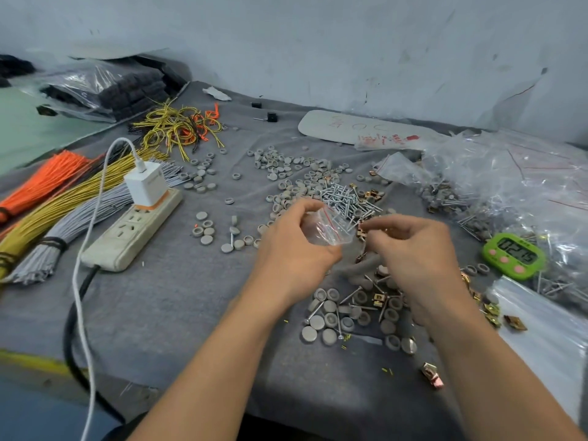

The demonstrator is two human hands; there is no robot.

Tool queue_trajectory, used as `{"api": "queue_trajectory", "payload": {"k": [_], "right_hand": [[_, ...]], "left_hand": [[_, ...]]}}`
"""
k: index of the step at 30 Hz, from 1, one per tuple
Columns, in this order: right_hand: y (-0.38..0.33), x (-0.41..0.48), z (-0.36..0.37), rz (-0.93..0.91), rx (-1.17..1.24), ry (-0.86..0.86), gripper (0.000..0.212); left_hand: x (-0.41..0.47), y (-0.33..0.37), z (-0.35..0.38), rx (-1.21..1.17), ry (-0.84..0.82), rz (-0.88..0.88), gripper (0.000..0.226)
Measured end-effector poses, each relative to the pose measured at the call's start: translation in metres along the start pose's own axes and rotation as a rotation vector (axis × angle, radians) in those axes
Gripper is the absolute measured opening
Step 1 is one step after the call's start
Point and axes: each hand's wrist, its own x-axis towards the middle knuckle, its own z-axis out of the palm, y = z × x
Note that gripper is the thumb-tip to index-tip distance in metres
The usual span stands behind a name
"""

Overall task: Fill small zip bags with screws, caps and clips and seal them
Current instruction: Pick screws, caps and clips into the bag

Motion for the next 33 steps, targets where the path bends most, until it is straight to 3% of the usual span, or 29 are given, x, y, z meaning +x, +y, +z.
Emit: {"api": "queue_trajectory", "payload": {"k": [2,4,8,13,15,19,21,23,25,27,31,33], "right_hand": [[-0.004,-0.001,-0.001,0.008,0.246,0.025,0.023],[-0.008,-0.004,-0.002,-0.043,0.335,-0.033,0.02],[-0.009,-0.011,0.0,-0.173,0.269,-0.106,0.021],[-0.008,-0.011,0.013,-0.184,0.159,-0.123,0.033],[-0.01,-0.01,0.018,-0.187,0.127,-0.158,0.027],[-0.009,-0.011,0.009,-0.188,0.156,0.008,0.021],[-0.004,-0.013,0.0,-0.117,0.016,0.058,0.017],[0.003,-0.015,-0.005,-0.07,-0.393,-0.054,0.006],[0.005,-0.021,-0.002,-0.047,-0.745,-0.186,0.017],[0.003,-0.025,0.002,-0.072,-0.871,-0.221,0.021],[-0.002,-0.028,0.003,-0.142,-0.912,-0.307,0.009],[-0.003,-0.027,-0.001,-0.116,-0.928,-0.353,0.019]], "left_hand": [[-0.004,0.003,0.002,0.065,-0.017,0.036,0.061],[-0.006,0.004,0.004,0.104,-0.037,0.061,0.061],[-0.008,0.006,0.008,0.156,-0.065,0.079,0.063],[-0.008,0.008,0.013,0.124,-0.082,0.106,0.06],[-0.008,0.008,0.012,0.096,-0.06,0.099,0.057],[-0.01,0.008,0.008,0.038,0.017,0.083,0.058],[-0.008,0.008,0.005,0.02,0.059,0.058,0.06],[-0.007,0.006,0.002,-0.001,0.083,0.025,0.061],[-0.005,0.005,-0.001,-0.019,0.09,-0.004,0.06],[-0.004,0.004,-0.003,-0.028,0.09,-0.012,0.06],[-0.005,0.005,-0.003,-0.026,0.083,-0.006,0.06],[-0.006,0.005,-0.002,-0.02,0.078,-0.004,0.06]]}}
